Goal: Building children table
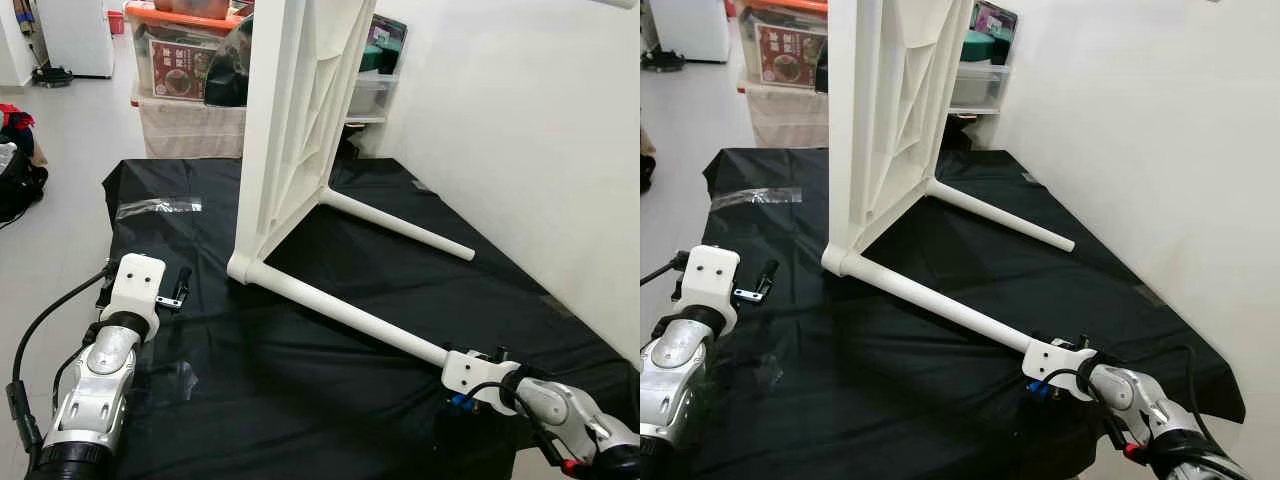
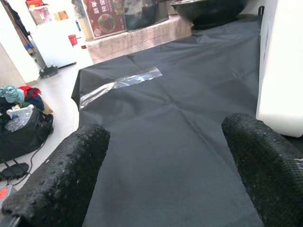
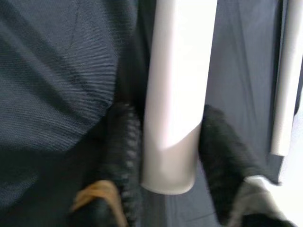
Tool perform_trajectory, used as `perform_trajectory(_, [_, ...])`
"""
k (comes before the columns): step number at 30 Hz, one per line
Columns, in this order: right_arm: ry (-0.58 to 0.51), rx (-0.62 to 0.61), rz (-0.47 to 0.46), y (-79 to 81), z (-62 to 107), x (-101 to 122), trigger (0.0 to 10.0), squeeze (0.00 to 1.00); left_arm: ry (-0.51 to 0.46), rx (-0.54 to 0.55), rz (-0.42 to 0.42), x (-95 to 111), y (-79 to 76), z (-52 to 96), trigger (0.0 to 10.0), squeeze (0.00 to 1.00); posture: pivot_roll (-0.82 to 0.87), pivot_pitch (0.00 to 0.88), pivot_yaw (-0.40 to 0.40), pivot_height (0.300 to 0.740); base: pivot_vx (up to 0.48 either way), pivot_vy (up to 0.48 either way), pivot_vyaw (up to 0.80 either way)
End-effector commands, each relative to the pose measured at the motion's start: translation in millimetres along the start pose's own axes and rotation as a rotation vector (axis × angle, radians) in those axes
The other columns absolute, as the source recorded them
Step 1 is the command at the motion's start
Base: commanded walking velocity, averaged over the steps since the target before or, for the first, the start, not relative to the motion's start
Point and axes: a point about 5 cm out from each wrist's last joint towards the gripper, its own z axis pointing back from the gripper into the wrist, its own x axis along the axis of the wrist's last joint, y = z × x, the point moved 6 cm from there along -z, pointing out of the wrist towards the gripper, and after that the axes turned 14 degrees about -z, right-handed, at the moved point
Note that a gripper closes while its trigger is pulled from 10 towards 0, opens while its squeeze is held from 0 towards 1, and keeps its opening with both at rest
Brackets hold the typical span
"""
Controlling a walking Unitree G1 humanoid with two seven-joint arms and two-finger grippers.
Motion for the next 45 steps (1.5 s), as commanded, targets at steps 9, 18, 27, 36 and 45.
perform_trajectory(9, [-0.111,0.117,-0.347,22.0,0.9,13,10.0,1.0,-0.004,-0.029,-0.005,3,-7.5,-2.2,10.0,0.0,0.09,0.0,-0.132,0.74,0.0,0.0,0.0])
perform_trajectory(18, [-0.315,0.211,-0.51,7.2,23.7,62,10.0,1.0,-0.001,-0.034,-0.001,1,-10.0,-0.4,10.0,0.0,0.08,0.0,-0.131,0.74,0.0,0.0,0.0])
perform_trajectory(27, [-0.563,0.247,-0.625,-21.9,51.0,123,10.0,1.0,-0.002,-0.034,0.0,0,-8.9,-1.1,10.0,0.0,0.08,0.0,-0.13,0.74,0.0,0.0,0.0])
perform_trajectory(36, [-0.674,-0.061,-0.64,-41.1,34.0,160,10.0,1.0,-0.027,-0.03,0.024,7,-11.0,-1.8,10.0,0.0,0.09,0.0,-0.13,0.74,0.0,0.0,0.0])
perform_trajectory(45, [-0.506,-0.236,-0.81,-34.1,5.5,150,10.0,0.0,-0.107,-0.095,0.064,29,-34.8,2.1,10.0,0.0,0.1,0.0,-0.132,0.74,0.0,0.0,0.0])
